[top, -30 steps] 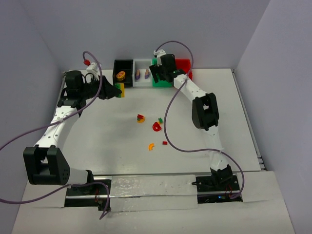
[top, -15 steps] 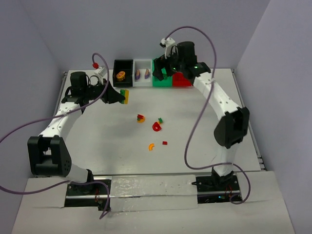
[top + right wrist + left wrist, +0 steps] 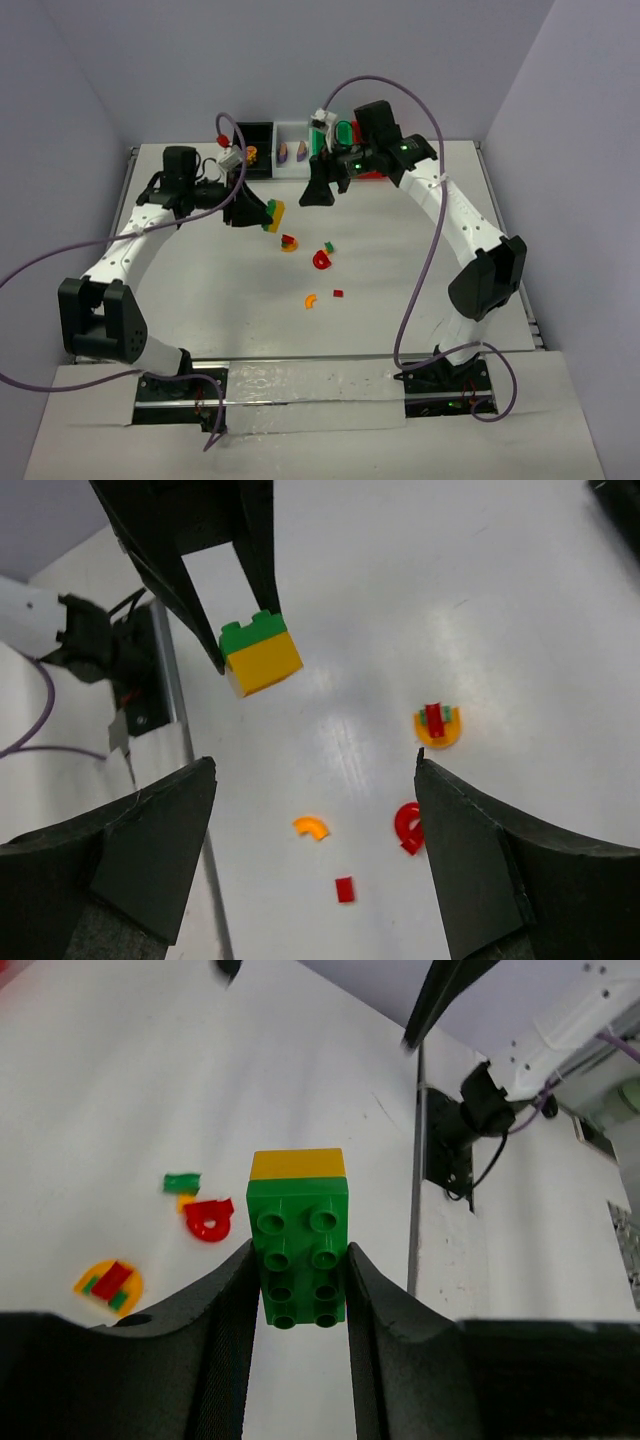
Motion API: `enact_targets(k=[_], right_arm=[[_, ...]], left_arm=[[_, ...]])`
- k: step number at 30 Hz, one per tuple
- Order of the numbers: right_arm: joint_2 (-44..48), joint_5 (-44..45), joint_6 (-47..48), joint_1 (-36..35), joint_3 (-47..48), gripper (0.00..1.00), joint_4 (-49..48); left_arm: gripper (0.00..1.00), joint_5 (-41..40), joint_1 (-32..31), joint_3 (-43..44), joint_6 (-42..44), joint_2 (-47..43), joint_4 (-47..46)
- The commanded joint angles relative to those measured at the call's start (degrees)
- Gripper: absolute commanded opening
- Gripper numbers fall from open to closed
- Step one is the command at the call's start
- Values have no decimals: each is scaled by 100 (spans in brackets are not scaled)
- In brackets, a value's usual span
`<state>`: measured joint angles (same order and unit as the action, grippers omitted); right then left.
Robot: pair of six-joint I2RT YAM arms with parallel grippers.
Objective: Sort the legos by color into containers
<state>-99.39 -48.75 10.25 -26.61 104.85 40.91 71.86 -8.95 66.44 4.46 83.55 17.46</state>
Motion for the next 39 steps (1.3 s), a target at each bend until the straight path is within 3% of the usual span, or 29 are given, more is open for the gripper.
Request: enact_targets(k=[1,4,9,15,23,39], right_arm=[[-78,-267,646,-329,463,87,1074],[-6,-281,881,-514,406,87,1416],[179,-59,792,-772,84,90,1395],[92,165,620,-937,-36,89,1231],[-184,203,381,-1013,194,87,1121],[-289,-228,522,-1159,304,81,1286]], left_arm=[[0,664,-294,775,2789,370,2803],[0,675,-429,1075,3944,637,3988],[0,750,-495,1245,4353,844,4564],[0,698,-621,1282,3886,789,4289],[0,324,-886,743,2405,195,2851],[3,364,-941,696,2196,16,2652]])
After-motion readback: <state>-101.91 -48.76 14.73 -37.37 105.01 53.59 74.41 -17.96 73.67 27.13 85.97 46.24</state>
